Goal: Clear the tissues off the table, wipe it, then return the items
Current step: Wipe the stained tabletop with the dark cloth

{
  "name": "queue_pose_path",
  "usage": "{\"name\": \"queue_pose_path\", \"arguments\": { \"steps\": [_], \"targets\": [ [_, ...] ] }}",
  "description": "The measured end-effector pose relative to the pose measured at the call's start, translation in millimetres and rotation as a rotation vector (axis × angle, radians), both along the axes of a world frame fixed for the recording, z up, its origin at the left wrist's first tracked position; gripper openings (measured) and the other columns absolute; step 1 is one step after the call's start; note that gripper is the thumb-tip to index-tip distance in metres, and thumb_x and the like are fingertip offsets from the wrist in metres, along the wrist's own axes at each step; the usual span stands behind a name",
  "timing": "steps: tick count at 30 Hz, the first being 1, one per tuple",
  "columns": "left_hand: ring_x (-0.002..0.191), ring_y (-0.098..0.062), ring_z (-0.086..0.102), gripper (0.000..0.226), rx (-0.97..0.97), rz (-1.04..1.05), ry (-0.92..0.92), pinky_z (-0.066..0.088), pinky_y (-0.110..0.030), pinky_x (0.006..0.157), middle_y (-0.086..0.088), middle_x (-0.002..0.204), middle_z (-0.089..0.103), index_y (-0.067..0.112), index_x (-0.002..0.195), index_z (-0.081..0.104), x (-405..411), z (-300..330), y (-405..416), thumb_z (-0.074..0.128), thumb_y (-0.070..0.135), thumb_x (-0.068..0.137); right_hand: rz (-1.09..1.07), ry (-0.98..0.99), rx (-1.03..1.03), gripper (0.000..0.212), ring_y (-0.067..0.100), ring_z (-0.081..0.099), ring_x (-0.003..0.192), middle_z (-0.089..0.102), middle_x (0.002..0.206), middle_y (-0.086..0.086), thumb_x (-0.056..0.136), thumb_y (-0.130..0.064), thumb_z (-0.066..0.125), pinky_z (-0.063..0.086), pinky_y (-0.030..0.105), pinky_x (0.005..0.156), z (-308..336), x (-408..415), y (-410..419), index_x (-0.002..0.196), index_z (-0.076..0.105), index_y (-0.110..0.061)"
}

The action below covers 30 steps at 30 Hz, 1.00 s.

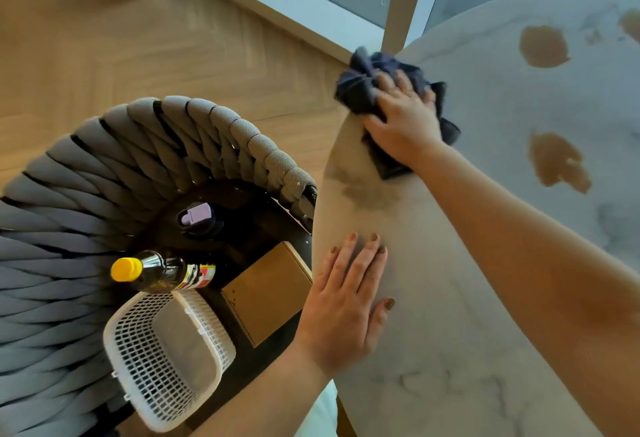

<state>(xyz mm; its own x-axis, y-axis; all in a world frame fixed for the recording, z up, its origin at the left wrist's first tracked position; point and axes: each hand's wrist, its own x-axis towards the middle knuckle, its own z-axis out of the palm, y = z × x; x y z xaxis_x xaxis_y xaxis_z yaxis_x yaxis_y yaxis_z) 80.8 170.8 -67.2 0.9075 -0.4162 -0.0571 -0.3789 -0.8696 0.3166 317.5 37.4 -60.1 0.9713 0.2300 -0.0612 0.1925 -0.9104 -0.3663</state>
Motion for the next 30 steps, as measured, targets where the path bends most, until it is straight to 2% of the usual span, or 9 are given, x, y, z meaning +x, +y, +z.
{"name": "queue_pose_path", "arguments": {
  "steps": [3, 5, 8, 11, 15, 18, 21, 25, 30],
  "targets": [
    [0.143, -0.023, 0.012, 0.056, 0.002, -0.006, 0.004, 0.018, -0.042, 0.115, -0.003, 0.153, 0.024, 0.015, 0.145, 0.028, -1, -1, 0, 0.028, 0.044, 0.097, 0.319, 0.010, 0.000, 0.055, 0.015, 0.010, 0.143, 0.025, 0.152, -0.010, 0.082, -0.042, 0.035, 0.002, 0.051, 0.112, 3, -65, 3, 0.137, 0.038, -0.037],
    [0.143, -0.023, 0.011, 0.055, -0.018, -0.001, 0.001, 0.015, -0.041, 0.115, -0.002, 0.153, 0.024, 0.016, 0.145, 0.027, 0, -1, 1, 0.030, 0.043, 0.097, 0.385, 0.007, 0.023, 0.055, 0.010, 0.013, 0.142, 0.030, 0.149, -0.010, 0.081, -0.043, 0.034, 0.003, 0.047, 0.113, 4, -97, -29, 0.135, 0.042, -0.037],
    [0.142, -0.024, 0.016, 0.055, -0.038, -0.002, 0.001, 0.017, -0.043, 0.114, -0.002, 0.150, 0.030, 0.015, 0.143, 0.032, 1, -1, 0, 0.032, 0.042, 0.095, 0.213, -0.019, 0.032, 0.056, 0.015, 0.023, 0.140, 0.039, 0.146, -0.004, 0.077, -0.043, 0.036, 0.012, 0.052, 0.112, 4, -86, -69, 0.130, 0.050, -0.031],
    [0.142, -0.024, 0.017, 0.056, -0.040, -0.001, -0.003, 0.017, -0.041, 0.114, -0.002, 0.150, 0.031, 0.014, 0.142, 0.033, 1, 0, 0, 0.033, 0.042, 0.094, 0.004, 0.009, -0.015, 0.049, 0.015, 0.012, 0.143, 0.027, 0.152, -0.006, 0.088, -0.040, 0.042, 0.002, 0.054, 0.112, 3, -41, -50, 0.136, 0.040, -0.035],
    [0.143, -0.023, 0.014, 0.056, -0.031, -0.003, -0.025, 0.013, -0.039, 0.116, -0.003, 0.151, 0.028, 0.014, 0.143, 0.031, 0, -2, 1, 0.036, 0.040, 0.094, 0.146, 0.028, -0.029, 0.049, 0.017, 0.006, 0.144, 0.022, 0.153, -0.009, 0.089, -0.039, 0.042, -0.002, 0.058, 0.111, 4, -47, 2, 0.138, 0.035, -0.038],
    [0.143, -0.024, 0.013, 0.055, -0.042, -0.010, -0.029, 0.012, -0.041, 0.116, -0.004, 0.151, 0.029, 0.016, 0.143, 0.031, 0, -3, 1, 0.036, 0.039, 0.094, 0.311, 0.029, -0.012, 0.052, 0.012, 0.009, 0.143, 0.026, 0.151, -0.012, 0.083, -0.037, 0.042, -0.002, 0.051, 0.112, 6, -106, -23, 0.135, 0.039, -0.039],
    [0.142, -0.026, 0.014, 0.054, -0.070, -0.007, -0.032, 0.010, -0.042, 0.116, -0.004, 0.149, 0.031, 0.014, 0.141, 0.035, 0, -3, 0, 0.037, 0.038, 0.093, 0.163, 0.042, 0.030, 0.048, 0.012, 0.013, 0.142, 0.030, 0.150, -0.008, 0.085, -0.031, 0.049, 0.000, 0.047, 0.113, 13, -128, -73, 0.133, 0.044, -0.036],
    [0.140, -0.027, 0.021, 0.049, -0.093, -0.008, -0.079, 0.013, -0.043, 0.116, -0.006, 0.142, 0.038, 0.013, 0.136, 0.041, -2, -3, -1, 0.040, 0.035, 0.092, -0.075, 0.096, -0.018, 0.047, 0.016, 0.004, 0.144, 0.019, 0.154, -0.008, 0.092, -0.033, 0.044, -0.003, 0.056, 0.112, 14, -69, -56, 0.138, 0.036, -0.037],
    [0.141, -0.025, 0.021, 0.049, -0.096, -0.001, -0.079, 0.016, -0.043, 0.116, -0.006, 0.145, 0.038, 0.015, 0.137, 0.041, -1, -4, 0, 0.038, 0.034, 0.092, 0.281, 0.082, -0.041, 0.047, 0.017, 0.000, 0.144, 0.018, 0.154, -0.011, 0.092, -0.037, 0.040, -0.007, 0.061, 0.109, 13, -71, 23, 0.138, 0.033, -0.041]
  ]
}}
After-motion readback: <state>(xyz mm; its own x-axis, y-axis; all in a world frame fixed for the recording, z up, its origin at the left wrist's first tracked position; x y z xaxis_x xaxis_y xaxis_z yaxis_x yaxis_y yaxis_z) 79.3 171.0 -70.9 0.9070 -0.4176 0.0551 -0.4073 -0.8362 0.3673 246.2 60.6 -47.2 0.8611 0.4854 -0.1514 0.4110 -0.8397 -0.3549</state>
